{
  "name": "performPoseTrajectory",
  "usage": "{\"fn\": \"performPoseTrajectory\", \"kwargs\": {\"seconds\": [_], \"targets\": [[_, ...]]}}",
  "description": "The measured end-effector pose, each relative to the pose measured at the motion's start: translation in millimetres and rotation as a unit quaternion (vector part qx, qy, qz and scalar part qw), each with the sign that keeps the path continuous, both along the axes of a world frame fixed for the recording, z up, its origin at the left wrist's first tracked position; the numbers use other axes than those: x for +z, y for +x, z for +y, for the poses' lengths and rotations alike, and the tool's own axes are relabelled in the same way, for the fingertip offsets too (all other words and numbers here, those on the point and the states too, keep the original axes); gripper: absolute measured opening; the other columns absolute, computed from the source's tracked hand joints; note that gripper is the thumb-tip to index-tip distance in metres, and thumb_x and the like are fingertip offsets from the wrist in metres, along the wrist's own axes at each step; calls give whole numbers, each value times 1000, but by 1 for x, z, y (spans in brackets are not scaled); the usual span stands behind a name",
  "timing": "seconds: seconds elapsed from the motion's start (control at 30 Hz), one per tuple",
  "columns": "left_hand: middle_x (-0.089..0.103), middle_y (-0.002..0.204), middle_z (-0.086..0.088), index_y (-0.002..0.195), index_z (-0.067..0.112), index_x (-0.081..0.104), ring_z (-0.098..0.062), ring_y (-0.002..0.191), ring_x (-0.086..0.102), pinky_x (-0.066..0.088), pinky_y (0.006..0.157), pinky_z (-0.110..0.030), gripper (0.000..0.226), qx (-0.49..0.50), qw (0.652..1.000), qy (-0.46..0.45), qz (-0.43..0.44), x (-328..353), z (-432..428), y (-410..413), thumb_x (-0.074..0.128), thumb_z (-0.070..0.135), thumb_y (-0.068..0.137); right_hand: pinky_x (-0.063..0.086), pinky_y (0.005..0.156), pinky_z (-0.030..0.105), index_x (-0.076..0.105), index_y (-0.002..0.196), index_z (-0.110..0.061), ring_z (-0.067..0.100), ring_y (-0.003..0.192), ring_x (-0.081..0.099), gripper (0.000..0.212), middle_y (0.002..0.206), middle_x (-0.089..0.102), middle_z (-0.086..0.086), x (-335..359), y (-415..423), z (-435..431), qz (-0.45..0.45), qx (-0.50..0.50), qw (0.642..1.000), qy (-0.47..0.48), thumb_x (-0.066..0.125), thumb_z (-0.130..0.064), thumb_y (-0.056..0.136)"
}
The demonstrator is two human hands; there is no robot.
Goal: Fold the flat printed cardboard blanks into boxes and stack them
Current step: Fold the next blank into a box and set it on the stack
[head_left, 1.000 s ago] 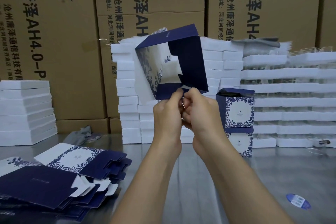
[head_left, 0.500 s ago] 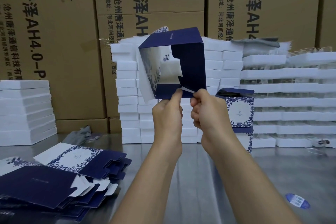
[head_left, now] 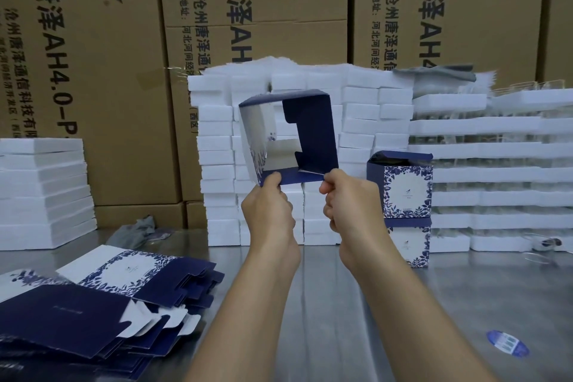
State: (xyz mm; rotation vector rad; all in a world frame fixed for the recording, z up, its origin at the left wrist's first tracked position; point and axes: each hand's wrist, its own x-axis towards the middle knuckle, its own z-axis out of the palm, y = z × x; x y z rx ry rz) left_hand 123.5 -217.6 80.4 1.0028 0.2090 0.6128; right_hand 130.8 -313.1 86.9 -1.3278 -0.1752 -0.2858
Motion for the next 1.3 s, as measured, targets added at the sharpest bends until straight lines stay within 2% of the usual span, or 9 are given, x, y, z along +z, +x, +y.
{"fn": "performPoseTrajectory", "kwargs": {"seconds": [0.2, 0.43, 0.63, 0.77, 0.87, 0.97, 1.07, 1.2, 1.3], "targets": [[29, 53, 8, 84, 18, 45, -11, 40, 24, 17, 40, -21, 32, 13, 999, -37, 2, -2, -2, -2, 69, 35, 96, 22, 49, 29, 52, 59, -15, 17, 51, 26, 32, 50, 33, -5, -3, 2, 3, -6, -18, 1000, 5, 57, -15, 91], [32, 54, 5, 86, 15, 51, -8, 40, 24, 21, 40, -21, 18, 29, 999, -20, 4, -3, 7, 2, 62, 21, 99, 25, 42, 22, 54, 70, -15, 16, 49, 30, 23, 57, 36, -2, -2, 1, -1, 1, 5, 1000, -11, 59, -24, 91], [30, 56, 6, 81, 18, 41, -12, 47, 24, 20, 43, -24, 28, -23, 999, 36, 4, 0, 8, 2, 61, 22, 101, 24, 40, 20, 55, 73, -14, 11, 41, 34, 29, 50, 38, -6, -2, 4, -1, 23, 57, 998, 2, 62, -25, 99], [44, 63, 5, 82, 19, 52, -11, 57, 47, 37, 56, -26, 31, -75, 984, 162, -5, 1, 14, -1, 69, 40, 98, 22, 43, 23, 52, 72, -15, 11, 41, 29, 29, 49, 35, -7, 1, 8, -9, 7, 26, 999, 26, 58, -20, 100], [64, 77, 7, 83, 22, 61, -8, 72, 66, 48, 69, -29, 31, -176, 946, 271, -2, 3, 31, -10, 81, 45, 90, 24, 40, 21, 53, 70, -15, 11, 42, 31, 30, 49, 35, -6, 6, 10, -23, -5, 14, 1000, 26, 61, -23, 98], [78, 103, 4, 103, 27, 72, -9, 92, 77, 56, 78, -31, 13, -211, 912, 351, 40, 3, 48, -19, 80, 26, 93, 28, 45, 25, 55, 69, -15, 12, 41, 36, 33, 48, 40, -7, 11, 13, -34, -13, -19, 1000, 0, 63, -27, 98], [73, 118, 0, 107, 41, 63, -14, 101, 76, 63, 85, -38, 32, -98, 962, 255, -9, 7, 56, -19, 62, 10, 104, 26, 52, 31, 54, 64, -15, 19, 48, 35, 35, 48, 39, -5, 15, 13, -44, -43, -51, 997, -50, 64, -29, 95], [60, 132, 22, 126, 58, 64, -1, 112, 59, 54, 76, -30, 27, -41, 976, 186, -109, 21, 64, -26, 50, 43, 109, 27, 60, 37, 44, 60, -9, 21, 60, 30, 39, 59, 35, 5, 20, 5, -52, -87, -58, 984, -142, 63, -28, 89], [66, 136, 25, 129, 54, 68, -11, 126, 63, 52, 98, -44, 31, -127, 947, 285, -81, 20, 69, -26, 56, 61, 101, 23, 58, 33, 29, 64, -8, 21, 61, 23, 44, 66, 28, 8, 21, -2, -51, -119, -66, 966, -218, 60, -29, 86]]}}
